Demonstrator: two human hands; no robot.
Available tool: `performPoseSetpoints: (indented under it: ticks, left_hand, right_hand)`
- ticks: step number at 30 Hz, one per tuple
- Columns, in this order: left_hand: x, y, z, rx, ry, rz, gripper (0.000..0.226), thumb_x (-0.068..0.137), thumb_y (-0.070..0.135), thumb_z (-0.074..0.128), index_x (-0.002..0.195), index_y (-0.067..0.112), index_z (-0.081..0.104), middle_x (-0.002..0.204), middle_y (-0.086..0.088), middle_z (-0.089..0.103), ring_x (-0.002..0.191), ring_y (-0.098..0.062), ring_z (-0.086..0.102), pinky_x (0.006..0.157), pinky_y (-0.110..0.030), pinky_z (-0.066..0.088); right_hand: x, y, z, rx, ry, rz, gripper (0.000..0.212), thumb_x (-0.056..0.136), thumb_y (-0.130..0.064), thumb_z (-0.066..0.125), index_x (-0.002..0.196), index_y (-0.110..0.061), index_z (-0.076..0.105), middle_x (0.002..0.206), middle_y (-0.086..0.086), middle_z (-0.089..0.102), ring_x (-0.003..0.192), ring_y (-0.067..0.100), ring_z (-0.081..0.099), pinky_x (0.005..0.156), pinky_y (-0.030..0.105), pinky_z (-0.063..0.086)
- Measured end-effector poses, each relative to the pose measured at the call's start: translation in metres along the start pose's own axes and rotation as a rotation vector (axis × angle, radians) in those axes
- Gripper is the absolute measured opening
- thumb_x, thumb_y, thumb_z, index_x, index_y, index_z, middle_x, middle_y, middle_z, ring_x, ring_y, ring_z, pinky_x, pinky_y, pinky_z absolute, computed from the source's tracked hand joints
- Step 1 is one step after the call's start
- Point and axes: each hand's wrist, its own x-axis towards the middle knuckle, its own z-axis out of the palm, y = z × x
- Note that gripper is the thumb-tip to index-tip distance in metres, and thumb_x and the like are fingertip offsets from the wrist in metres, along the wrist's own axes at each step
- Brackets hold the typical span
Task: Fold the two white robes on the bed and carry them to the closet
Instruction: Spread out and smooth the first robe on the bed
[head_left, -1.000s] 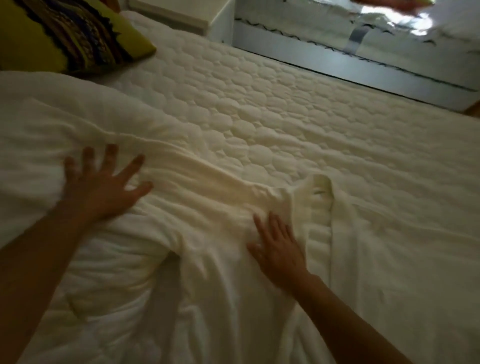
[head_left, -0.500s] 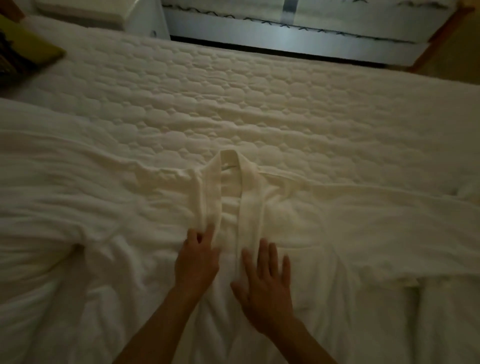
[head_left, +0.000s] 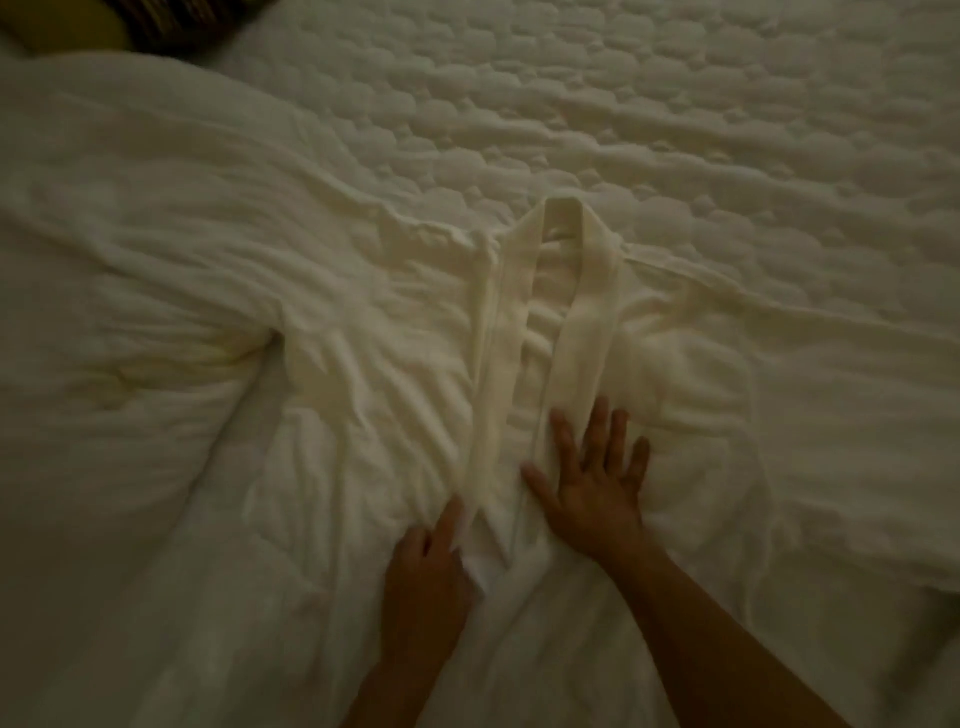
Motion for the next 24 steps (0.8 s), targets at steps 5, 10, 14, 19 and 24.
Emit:
performPoseSetpoints:
  ticks: [5, 10, 14, 19, 24]
  left_hand:
    - [-0.030, -0.008, 0.002, 0.064, -0.054, -0.107, 0.074, 0.073, 0.020, 0.053, 0.146, 0.025, 0.048, 0.096, -0.003, 0.054, 0.076, -0.029, 0.060, 0.061, -0.039, 0.056]
    - [-0.075, -0.032, 0.008, -0.077, -0.219, 0.055, 0.051, 0.086, 0.031, 0.046, 0.136, 0.041, 0.043, 0.093, 0.003, 0.061, 0.077, -0.025, 0.065, 0.066, -0.040, 0.057]
    - [-0.089, -0.025, 0.011, -0.433, -0.360, -0.022, 0.030, 0.097, 0.047, 0.038, 0.107, 0.031, 0.061, 0.101, 0.006, 0.067, 0.095, -0.017, 0.063, 0.085, -0.036, 0.051]
    - [-0.077, -0.030, 0.007, -0.622, -0.437, -0.014, 0.031, 0.086, 0.071, 0.052, 0.094, 0.042, 0.062, 0.088, 0.016, 0.069, 0.083, 0.001, 0.064, 0.075, -0.024, 0.052]
    - [-0.070, -0.050, 0.028, -0.577, -0.264, 0.016, 0.015, 0.098, 0.034, 0.056, 0.086, 0.026, 0.058, 0.069, 0.014, 0.060, 0.065, 0.005, 0.055, 0.058, -0.015, 0.037]
  right_hand:
    - [-0.001, 0.006, 0.000, -0.073, -0.018, -0.045, 0.081, 0.089, -0.077, 0.019, 0.152, -0.045, -0.021, 0.153, 0.006, -0.047, 0.136, 0.025, -0.050, 0.103, 0.046, -0.036]
    - [-0.026, -0.016, 0.007, -0.056, 0.248, 0.029, 0.067, 0.102, -0.059, 0.026, 0.160, -0.037, 0.002, 0.167, 0.011, -0.011, 0.154, 0.027, -0.010, 0.122, 0.052, -0.009]
    - [-0.090, -0.028, 0.054, 0.065, 0.443, 0.084, 0.060, 0.104, -0.041, 0.025, 0.158, -0.016, 0.025, 0.164, 0.017, 0.022, 0.153, 0.030, 0.016, 0.121, 0.054, 0.018]
    - [-0.098, -0.032, 0.085, -0.044, 0.367, 0.183, 0.064, 0.103, -0.048, 0.016, 0.160, -0.022, 0.009, 0.168, 0.009, 0.006, 0.155, 0.026, 0.001, 0.125, 0.048, 0.003]
    - [-0.089, -0.026, 0.094, -0.067, 0.344, 0.167, 0.063, 0.103, -0.051, 0.014, 0.160, -0.028, -0.002, 0.169, 0.003, -0.008, 0.154, 0.019, -0.013, 0.124, 0.042, -0.008]
